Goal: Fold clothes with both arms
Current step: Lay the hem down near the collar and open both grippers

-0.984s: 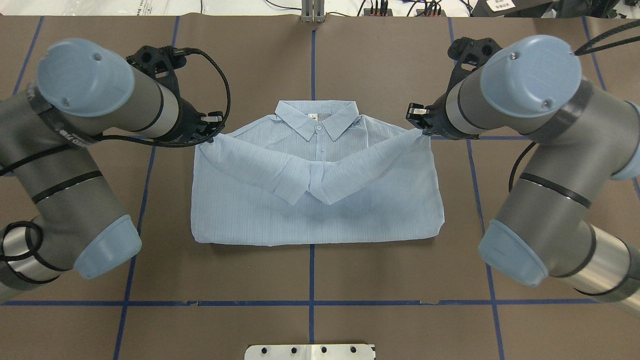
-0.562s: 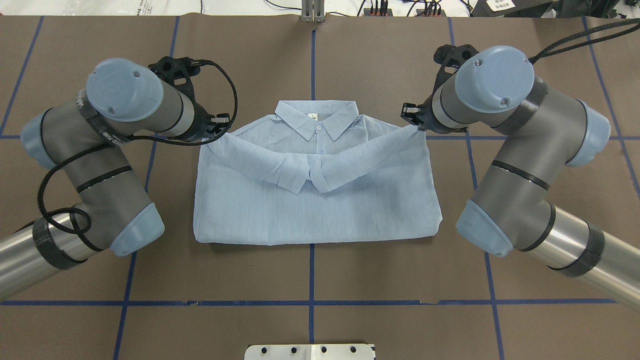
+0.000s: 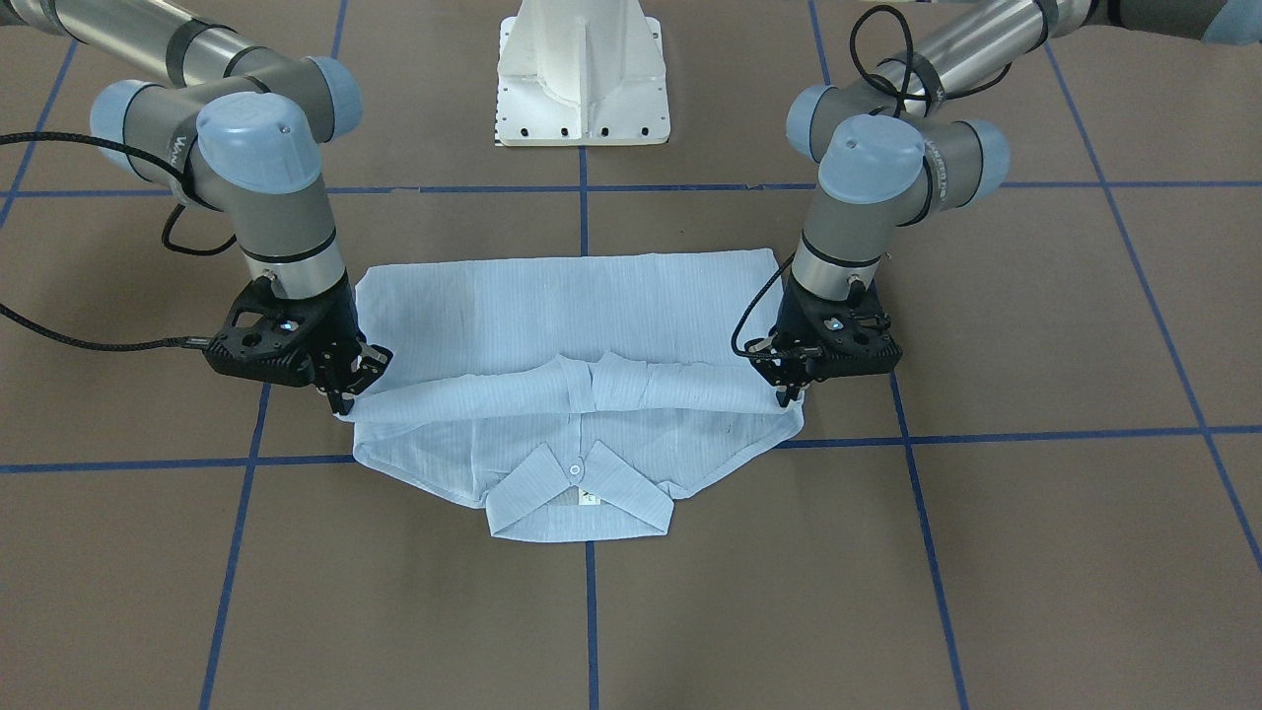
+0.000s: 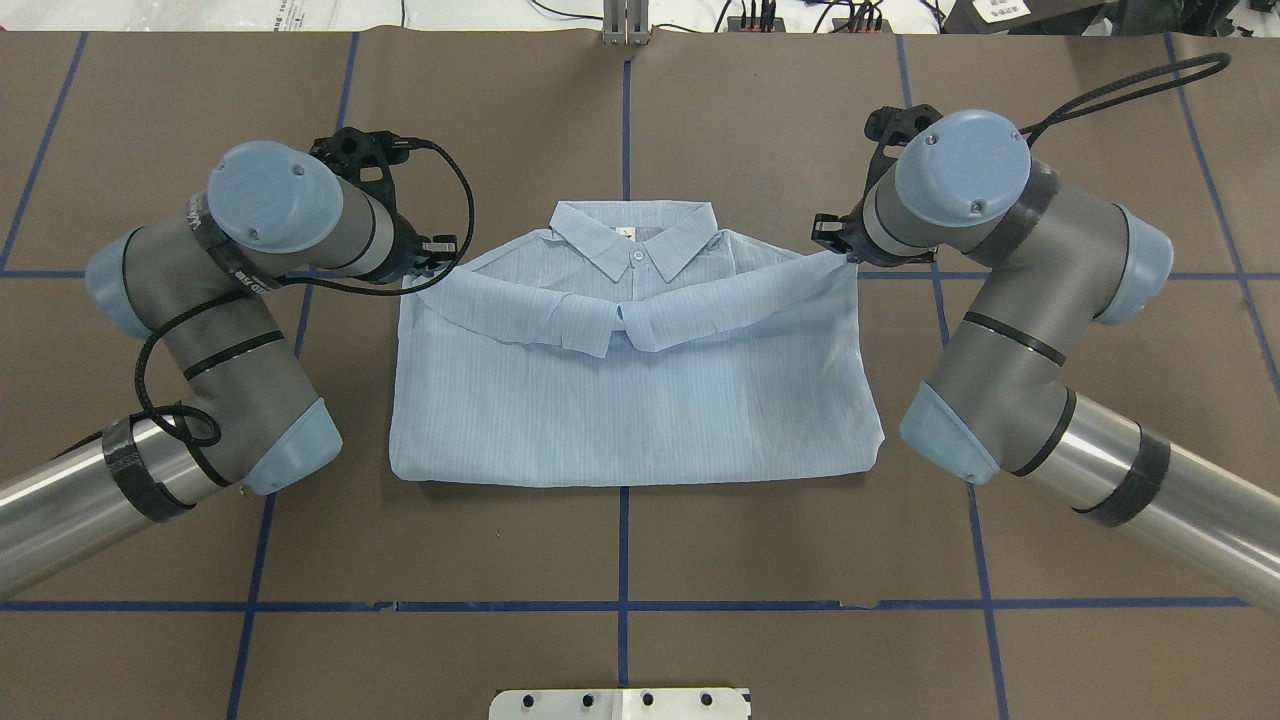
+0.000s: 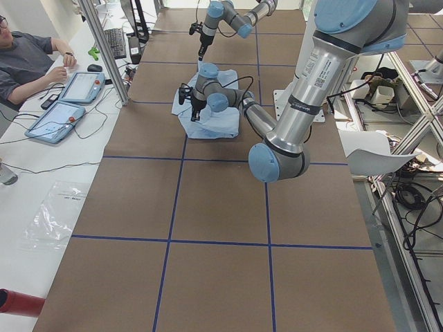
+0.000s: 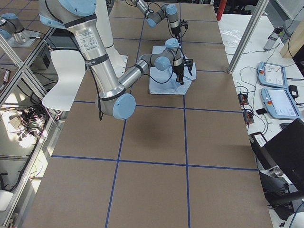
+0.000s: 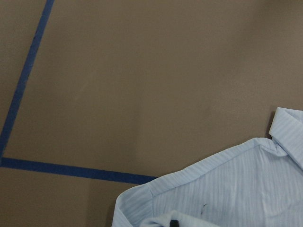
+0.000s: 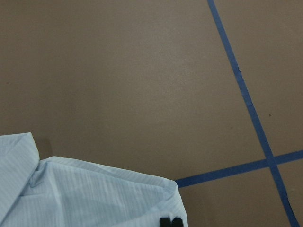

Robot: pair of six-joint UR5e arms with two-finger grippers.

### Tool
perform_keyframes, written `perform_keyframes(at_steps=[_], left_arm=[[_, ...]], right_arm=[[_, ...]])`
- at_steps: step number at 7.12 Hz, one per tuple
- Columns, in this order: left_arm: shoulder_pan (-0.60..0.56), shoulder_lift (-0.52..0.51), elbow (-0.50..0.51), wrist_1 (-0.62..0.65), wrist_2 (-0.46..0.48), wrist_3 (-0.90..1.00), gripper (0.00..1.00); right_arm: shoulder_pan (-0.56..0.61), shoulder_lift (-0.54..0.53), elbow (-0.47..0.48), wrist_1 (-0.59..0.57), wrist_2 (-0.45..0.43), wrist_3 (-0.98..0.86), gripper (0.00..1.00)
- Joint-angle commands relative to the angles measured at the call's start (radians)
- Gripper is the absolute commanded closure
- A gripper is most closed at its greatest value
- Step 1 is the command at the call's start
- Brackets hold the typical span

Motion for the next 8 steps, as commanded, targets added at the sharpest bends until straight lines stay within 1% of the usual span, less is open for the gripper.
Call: perform_keyframes(at_steps=[1,2,3,4,5,7,8], left_arm=[[-0.002,0.005,-0.005,-0.007,-0.006,0.023,1.00],[-0.005,0.007,-0.017,-0.007,-0.007,0.111,0.01],[-0.022,0.014,-0.063,-0.004,-0.030,0.169,0.00],[-0.059,0.017,-0.071,0.005,-0.164,0.210,0.00],[-0.068,0.062,-0.112,-0.002,-0.214,0.223,0.00],[-0.032,0.196,-0.211,-0.008,-0.218,0.201,0.00],[0.043,0.223,-0.227,-0.010,-0.212,0.150,0.00]], right_arm=[[0.002,0.000,-0.004,0.008,0.000,-0.003,1.00],[0.007,0.000,-0.003,0.006,0.000,0.006,0.25],[0.015,0.003,-0.001,0.002,0.011,0.001,0.00],[0.022,0.003,-0.001,-0.003,0.032,-0.006,0.00],[0.050,0.001,0.007,-0.005,0.097,-0.019,0.00],[0.055,-0.006,0.014,-0.002,0.109,-0.029,0.00],[0.053,-0.006,0.013,0.001,0.109,-0.029,0.00]])
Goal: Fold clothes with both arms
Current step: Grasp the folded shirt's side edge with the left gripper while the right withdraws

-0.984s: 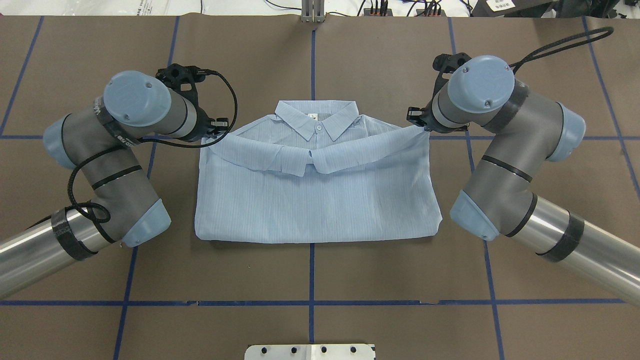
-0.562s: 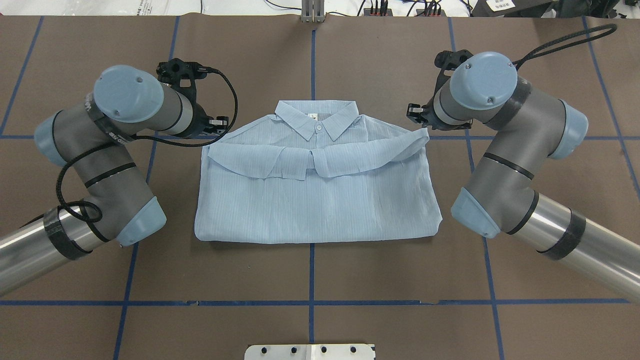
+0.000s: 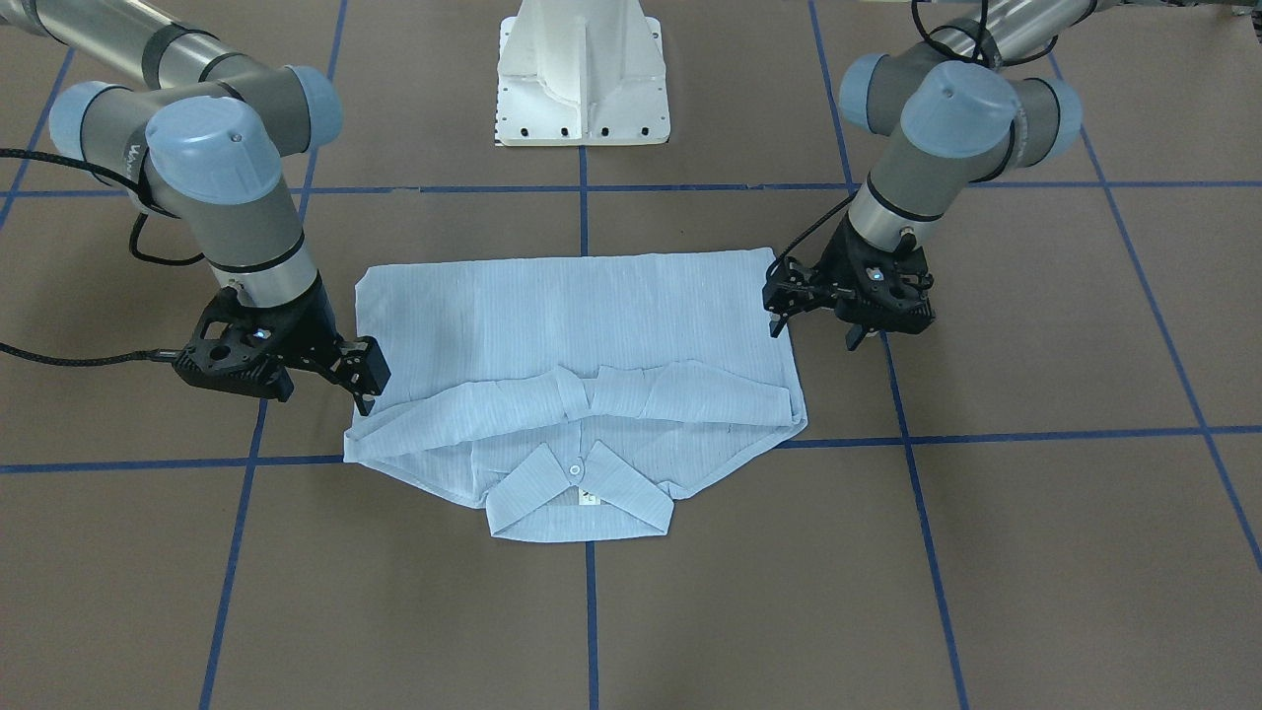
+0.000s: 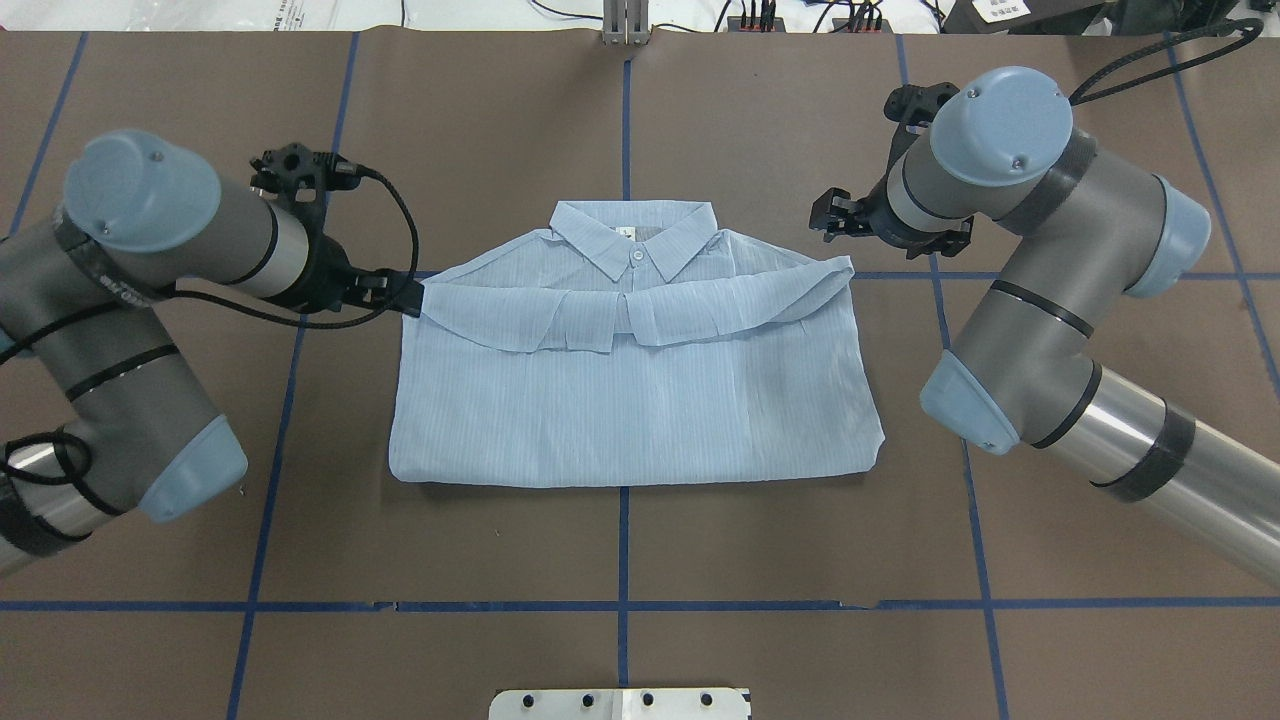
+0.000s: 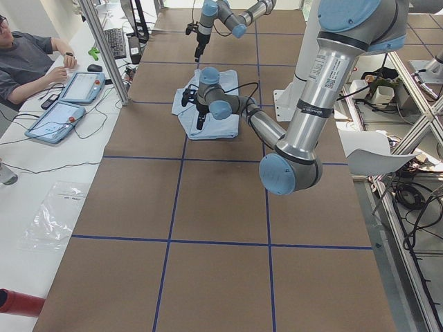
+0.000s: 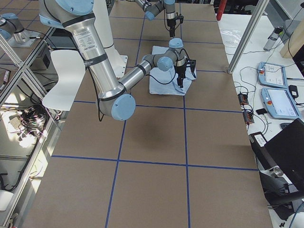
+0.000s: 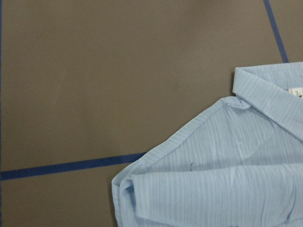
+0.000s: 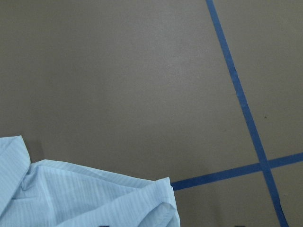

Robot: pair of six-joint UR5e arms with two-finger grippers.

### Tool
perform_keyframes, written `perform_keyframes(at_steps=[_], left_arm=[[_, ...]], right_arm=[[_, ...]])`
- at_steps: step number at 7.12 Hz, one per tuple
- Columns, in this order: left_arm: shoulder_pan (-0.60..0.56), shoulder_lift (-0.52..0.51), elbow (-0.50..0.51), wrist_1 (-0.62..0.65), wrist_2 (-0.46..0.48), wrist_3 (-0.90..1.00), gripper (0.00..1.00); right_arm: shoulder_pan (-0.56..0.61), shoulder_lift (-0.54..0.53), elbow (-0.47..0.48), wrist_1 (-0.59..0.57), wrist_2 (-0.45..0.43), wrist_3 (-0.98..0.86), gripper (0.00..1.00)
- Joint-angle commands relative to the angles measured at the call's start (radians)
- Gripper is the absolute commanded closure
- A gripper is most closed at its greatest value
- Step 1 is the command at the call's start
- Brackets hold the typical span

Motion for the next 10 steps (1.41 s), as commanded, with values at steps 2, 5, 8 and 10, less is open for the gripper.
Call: perform_keyframes(at_steps=[2,5,8,10], left_arm=[[0.176,0.066,-0.033,-0.033,0.010,-0.166,0.00],[0.222,0.066,-0.032,-0.035,0.040,-0.197,0.22],[0.230,0.066,-0.035,-0.033,0.039,-0.211,1.00],[0.223,0.079,-0.061,-0.026,0.042,-0.208,1.00]], right_arm=[[0.000,0.000,0.002,0.005,0.003,-0.002,0.00],[-0.001,0.000,0.000,0.005,0.003,-0.002,0.00],[-0.001,-0.001,0.000,0.005,-0.002,-0.002,0.00],[-0.004,0.000,-0.001,0.005,-0.005,-0.002,0.00]])
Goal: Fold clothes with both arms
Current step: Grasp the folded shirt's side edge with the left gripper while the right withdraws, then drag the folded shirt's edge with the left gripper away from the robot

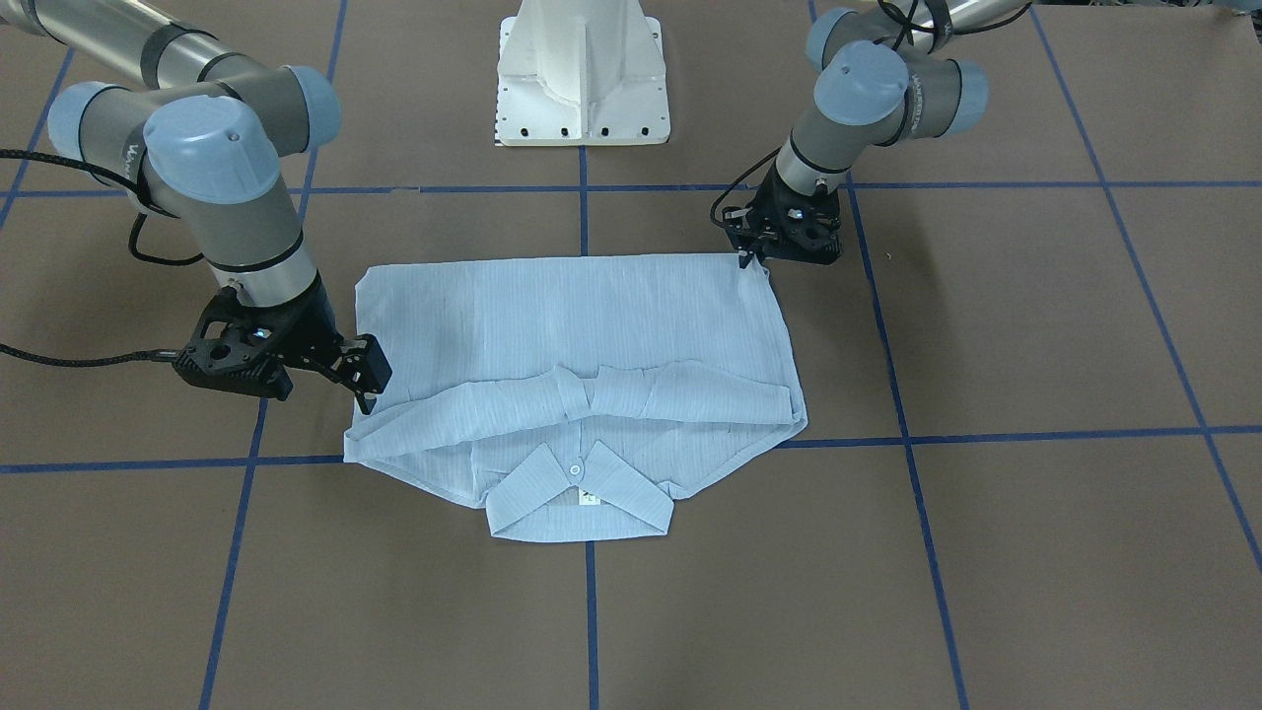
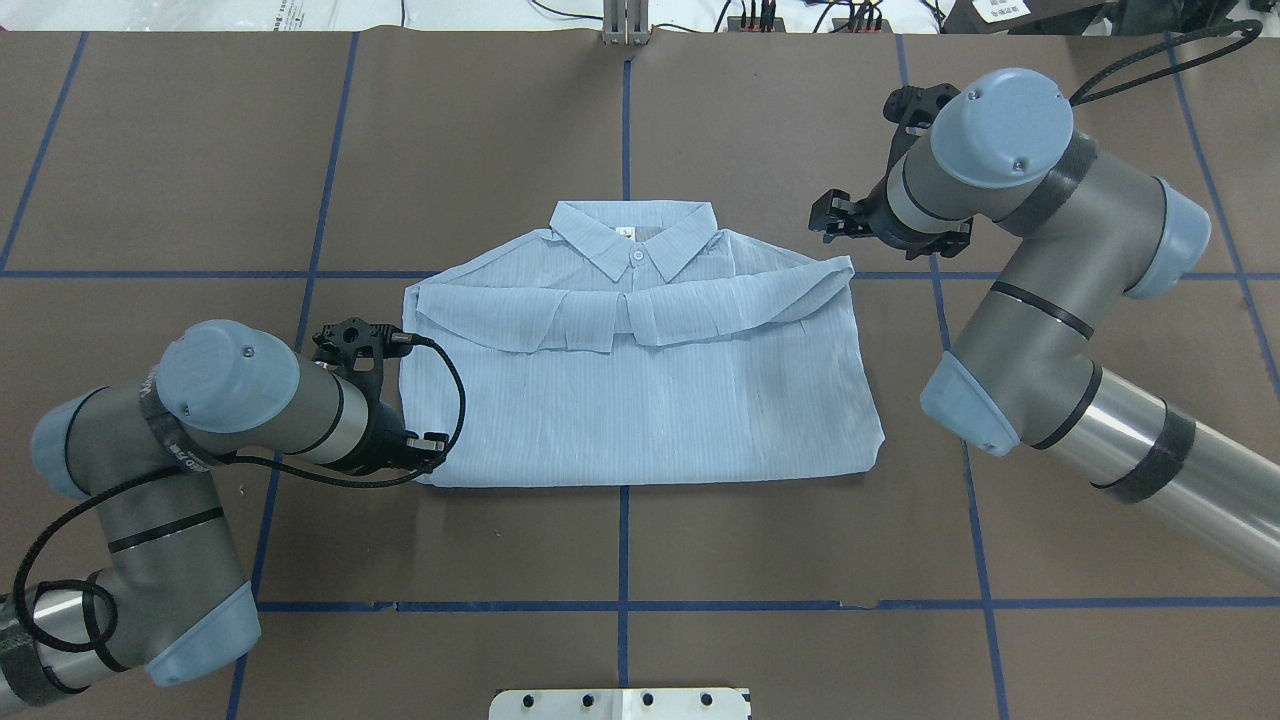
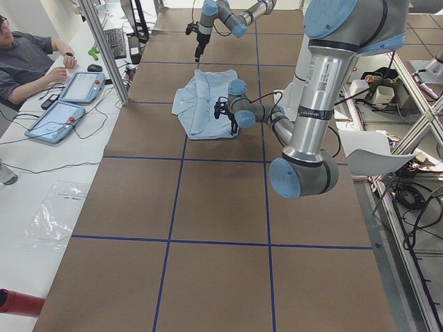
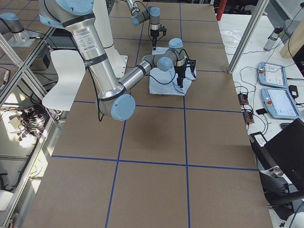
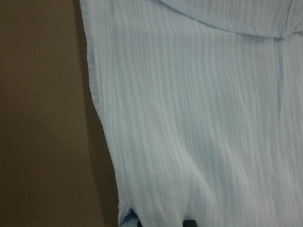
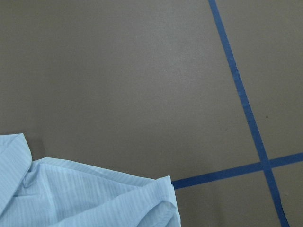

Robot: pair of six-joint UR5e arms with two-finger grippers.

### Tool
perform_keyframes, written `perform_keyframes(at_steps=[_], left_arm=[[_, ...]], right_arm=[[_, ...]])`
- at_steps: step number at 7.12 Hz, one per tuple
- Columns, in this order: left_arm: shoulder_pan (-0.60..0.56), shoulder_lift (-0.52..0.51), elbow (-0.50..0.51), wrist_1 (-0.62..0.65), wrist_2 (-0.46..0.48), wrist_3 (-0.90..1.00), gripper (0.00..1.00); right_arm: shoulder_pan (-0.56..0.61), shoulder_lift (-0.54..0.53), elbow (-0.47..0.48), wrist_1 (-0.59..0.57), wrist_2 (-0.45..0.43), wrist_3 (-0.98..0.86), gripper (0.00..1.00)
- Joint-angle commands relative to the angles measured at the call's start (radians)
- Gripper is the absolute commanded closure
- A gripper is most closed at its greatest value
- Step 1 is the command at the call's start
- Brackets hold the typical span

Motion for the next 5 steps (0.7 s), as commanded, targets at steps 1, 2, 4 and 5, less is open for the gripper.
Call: perform_keyframes(at_steps=[1,2,4,5], left_arm=[[-0.010,0.071,-0.062,0.011,0.001,0.019,1.00],[-0.050,0.109,-0.073,0.011,0.004,0.070,1.00],[-0.172,0.116,-0.006,0.021,0.077,0.225,1.00],[-0.229,0.085,0.072,0.019,0.117,0.285,1.00]], right_arm=[[-0.001,0.001,0.001,0.000,-0.002,0.002,0.00],[-0.005,0.003,-0.001,0.002,-0.002,0.000,0.00],[-0.008,0.006,-0.001,0.002,-0.002,0.002,0.00],[-0.011,0.007,0.002,0.002,0.000,0.003,0.00]])
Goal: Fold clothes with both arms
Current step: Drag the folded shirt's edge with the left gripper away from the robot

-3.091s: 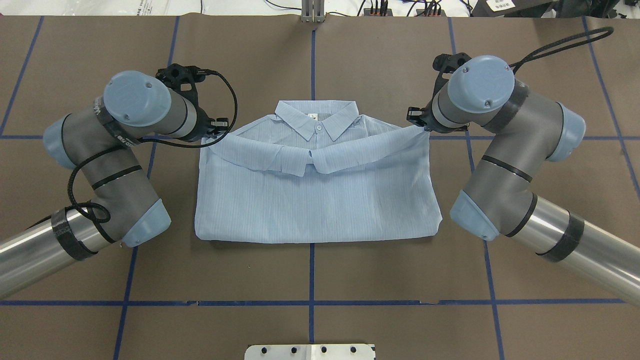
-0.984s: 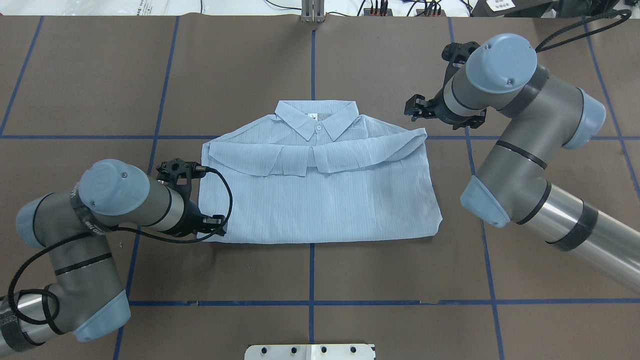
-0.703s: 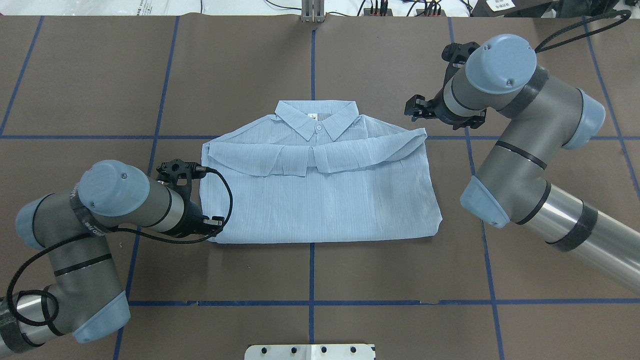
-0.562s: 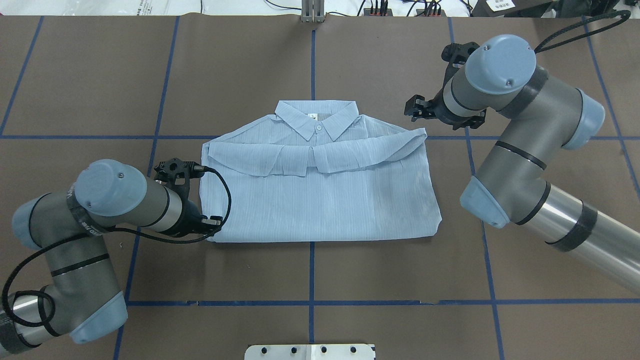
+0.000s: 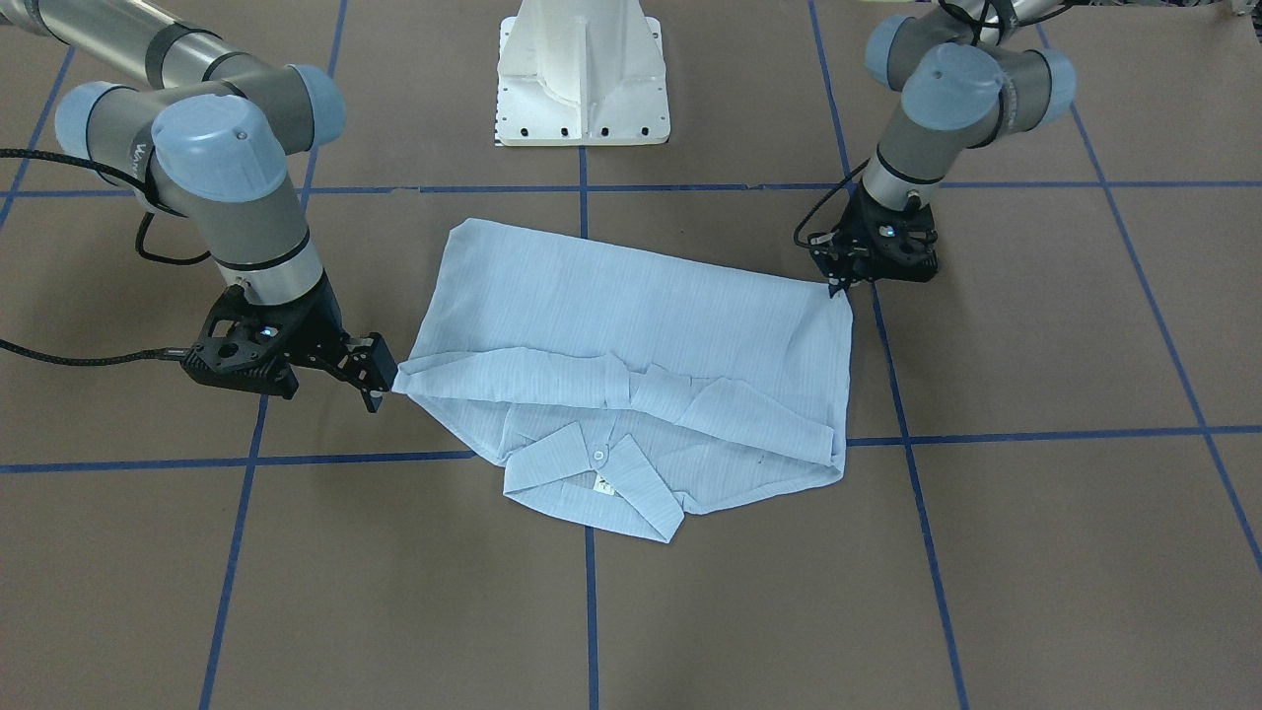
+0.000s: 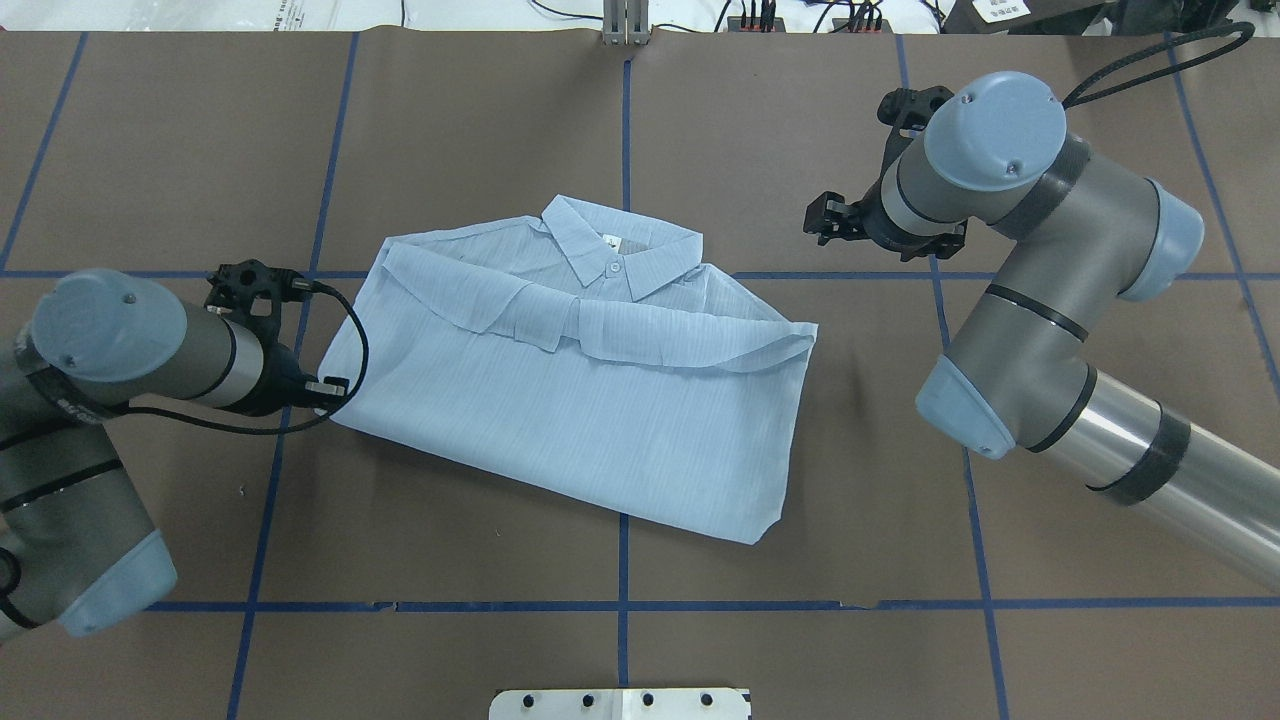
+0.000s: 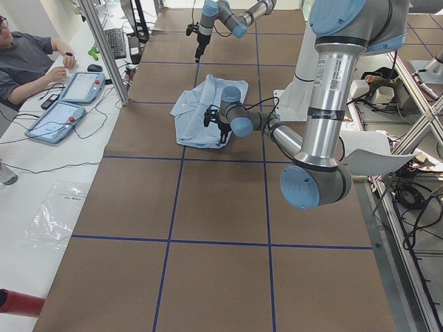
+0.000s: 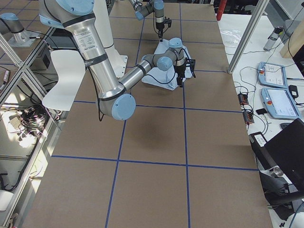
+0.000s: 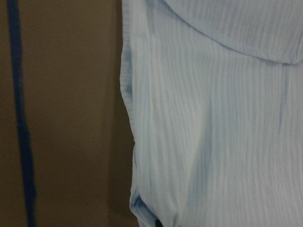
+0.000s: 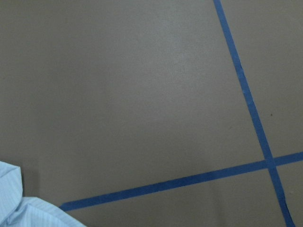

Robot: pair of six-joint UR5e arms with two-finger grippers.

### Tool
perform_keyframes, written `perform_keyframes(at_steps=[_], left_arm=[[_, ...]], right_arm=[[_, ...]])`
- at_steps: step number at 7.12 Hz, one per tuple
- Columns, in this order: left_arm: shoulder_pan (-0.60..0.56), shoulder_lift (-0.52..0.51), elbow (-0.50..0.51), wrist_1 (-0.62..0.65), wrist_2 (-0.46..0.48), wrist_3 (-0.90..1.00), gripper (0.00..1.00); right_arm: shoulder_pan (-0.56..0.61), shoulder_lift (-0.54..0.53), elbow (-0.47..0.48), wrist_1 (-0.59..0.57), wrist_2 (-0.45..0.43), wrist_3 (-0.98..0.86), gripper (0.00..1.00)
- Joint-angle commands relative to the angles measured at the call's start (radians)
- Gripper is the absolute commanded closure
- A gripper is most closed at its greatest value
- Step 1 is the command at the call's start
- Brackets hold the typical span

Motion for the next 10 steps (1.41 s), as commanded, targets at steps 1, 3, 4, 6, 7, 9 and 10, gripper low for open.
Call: perform_keyframes(at_steps=[1,3,4,6,7,9,10], left_arm=[[-0.166,-0.136,0.196,0.003,0.061,0.157,1.00],[-0.237,-0.366,0.492,-0.015,0.065,0.183,1.00],[-0.261,-0.467,0.617,-0.052,0.065,0.183,1.00],[-0.294,-0.655,0.846,-0.104,0.061,0.240,1.00],[-0.326,-0.645,0.846,-0.162,0.055,0.331,0.14],[-0.379,-0.582,0.805,-0.196,-0.132,0.373,0.00],[-0.379,-0.506,0.711,-0.195,-0.154,0.368,0.00]], right_arm=[[-0.005,0.005,0.004,0.000,0.001,0.003,0.00],[-0.009,0.022,0.003,0.000,0.003,0.014,0.00],[-0.011,0.031,0.003,0.000,0.004,0.015,0.00],[-0.012,0.039,0.004,0.000,0.006,0.018,0.00],[-0.016,0.055,-0.002,-0.004,0.006,0.020,0.00],[-0.052,0.159,-0.063,-0.032,0.000,0.076,0.00],[-0.089,0.253,-0.165,-0.029,-0.023,0.159,0.00]])
